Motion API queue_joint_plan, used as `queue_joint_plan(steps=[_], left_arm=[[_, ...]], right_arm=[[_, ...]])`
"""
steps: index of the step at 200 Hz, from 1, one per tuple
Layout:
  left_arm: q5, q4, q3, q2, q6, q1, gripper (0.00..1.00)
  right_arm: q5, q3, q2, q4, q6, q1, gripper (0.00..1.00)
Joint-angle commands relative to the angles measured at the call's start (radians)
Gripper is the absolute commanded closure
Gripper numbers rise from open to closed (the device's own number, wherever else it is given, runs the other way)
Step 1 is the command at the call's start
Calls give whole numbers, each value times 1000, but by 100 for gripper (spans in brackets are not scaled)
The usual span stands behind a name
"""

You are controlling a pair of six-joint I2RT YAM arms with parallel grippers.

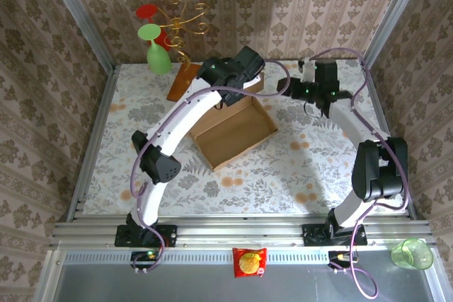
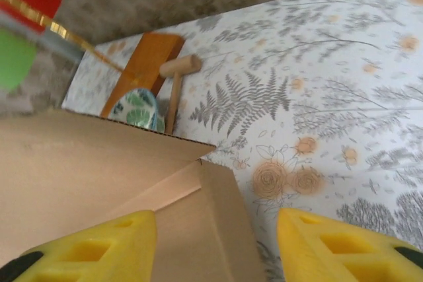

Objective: Fold the paper box

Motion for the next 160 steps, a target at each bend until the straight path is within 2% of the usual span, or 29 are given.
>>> queue_joint_plan(steps=[1,19,42,106,131,160], left_arm=[[38,110,-82,-70,65,5,100],[81,130,-118,-88,99,22,100],[137,134,-128,-94,126,49,100],[220,167,-144,-105,219,79,100],[227,173,-144,-100,225,85,100],[226,186,-139,-95,226,89,100]], right_arm=[[-170,-99,-20,340,-337,9,43],[-198,-99,-23,274,-510,17,37],[-217,-81,-12,214,-606,17,36],[-180,19,60,156,-692,44,36],[-187,76,87,111,-708,60,39],[-196,98,107,84,-707,78,51]])
